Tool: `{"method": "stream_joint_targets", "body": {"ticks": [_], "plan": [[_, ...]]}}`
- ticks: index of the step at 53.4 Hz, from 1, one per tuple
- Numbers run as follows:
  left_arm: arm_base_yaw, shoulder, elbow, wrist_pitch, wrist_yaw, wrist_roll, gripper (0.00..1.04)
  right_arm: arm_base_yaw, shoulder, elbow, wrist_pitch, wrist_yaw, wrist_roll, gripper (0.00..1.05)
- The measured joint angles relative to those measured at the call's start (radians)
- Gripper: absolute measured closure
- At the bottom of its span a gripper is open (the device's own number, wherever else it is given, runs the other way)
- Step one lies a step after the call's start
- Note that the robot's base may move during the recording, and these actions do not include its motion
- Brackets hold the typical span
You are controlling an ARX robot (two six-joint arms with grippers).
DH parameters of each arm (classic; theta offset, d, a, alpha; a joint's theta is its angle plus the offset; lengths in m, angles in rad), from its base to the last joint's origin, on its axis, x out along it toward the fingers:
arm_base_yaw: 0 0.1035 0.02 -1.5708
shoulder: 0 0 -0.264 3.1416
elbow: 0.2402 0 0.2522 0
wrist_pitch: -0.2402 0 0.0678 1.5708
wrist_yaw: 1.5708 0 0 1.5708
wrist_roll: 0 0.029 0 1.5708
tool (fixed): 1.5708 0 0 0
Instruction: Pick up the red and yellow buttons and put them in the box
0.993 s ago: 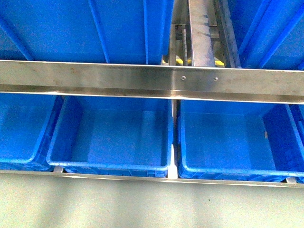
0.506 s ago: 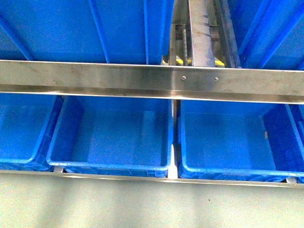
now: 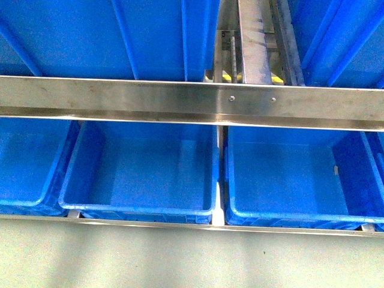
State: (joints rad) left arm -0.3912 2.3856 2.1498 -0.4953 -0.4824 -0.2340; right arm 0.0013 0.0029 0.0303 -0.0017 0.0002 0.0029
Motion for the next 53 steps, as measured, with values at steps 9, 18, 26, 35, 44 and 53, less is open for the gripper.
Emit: {"method": "stream_joint_targets", "body": {"ticks": [9,18,26,35,44,53], "plan": [[0.0,0.015,0.026,0.001,0.002,0.0,0.08,0.0,0.0,0.0,0.0,0.0,0.0,0.07],[0.0,0.043,0.066,0.003,0.009,0.001,0.08,0.0,0.0,0.0,0.0,0.0,0.0,0.07],[0.002,0.089,0.113,0.003,0.011,0.006,0.11,0.0,0.0,0.0,0.0,0.0,0.0,0.07],[0.005,0.097,0.119,0.045,0.009,0.024,0.45,0.0,0.0,0.0,0.0,0.0,0.0,0.07],[0.005,0.089,0.083,0.094,-0.005,0.034,0.71,0.0,0.0,0.0,0.0,0.0,0.0,0.07],[0.005,0.044,0.001,0.155,0.003,0.05,0.71,0.0,0.0,0.0,0.0,0.0,0.0,0.07]]}}
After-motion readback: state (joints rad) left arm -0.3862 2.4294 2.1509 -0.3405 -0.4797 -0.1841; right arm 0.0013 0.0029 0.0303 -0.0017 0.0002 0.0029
